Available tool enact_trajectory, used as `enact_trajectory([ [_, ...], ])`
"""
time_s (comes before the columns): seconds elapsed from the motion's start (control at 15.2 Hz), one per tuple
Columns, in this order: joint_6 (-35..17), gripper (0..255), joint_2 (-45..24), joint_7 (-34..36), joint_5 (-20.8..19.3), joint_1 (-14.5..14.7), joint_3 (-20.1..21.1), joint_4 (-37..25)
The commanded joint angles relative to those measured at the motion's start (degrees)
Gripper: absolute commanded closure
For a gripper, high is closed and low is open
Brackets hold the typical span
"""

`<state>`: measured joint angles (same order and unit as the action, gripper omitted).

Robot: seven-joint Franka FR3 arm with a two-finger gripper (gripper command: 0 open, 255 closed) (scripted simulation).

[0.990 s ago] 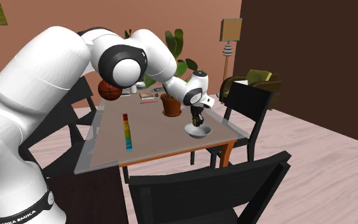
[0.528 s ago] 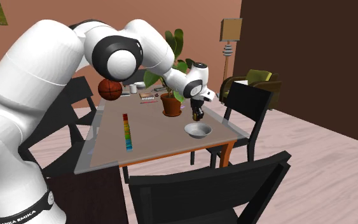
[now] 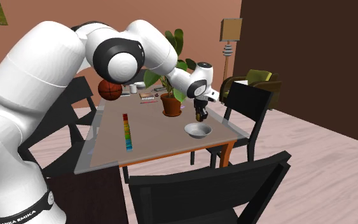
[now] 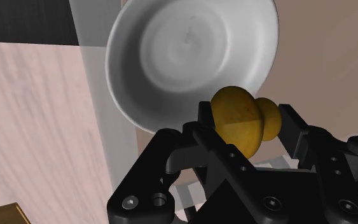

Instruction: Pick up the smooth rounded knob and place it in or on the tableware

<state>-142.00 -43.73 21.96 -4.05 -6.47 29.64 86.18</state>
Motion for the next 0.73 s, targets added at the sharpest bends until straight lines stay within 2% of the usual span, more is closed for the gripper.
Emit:
enact_trajectory([
  [0.0,-1.04,255,-0.83,-0.19,-0.19,0.11,-0.22,0.27],
  [0.66,-4.81,255,-4.79,-0.74,-1.08,0.96,-1.35,0.23],
])
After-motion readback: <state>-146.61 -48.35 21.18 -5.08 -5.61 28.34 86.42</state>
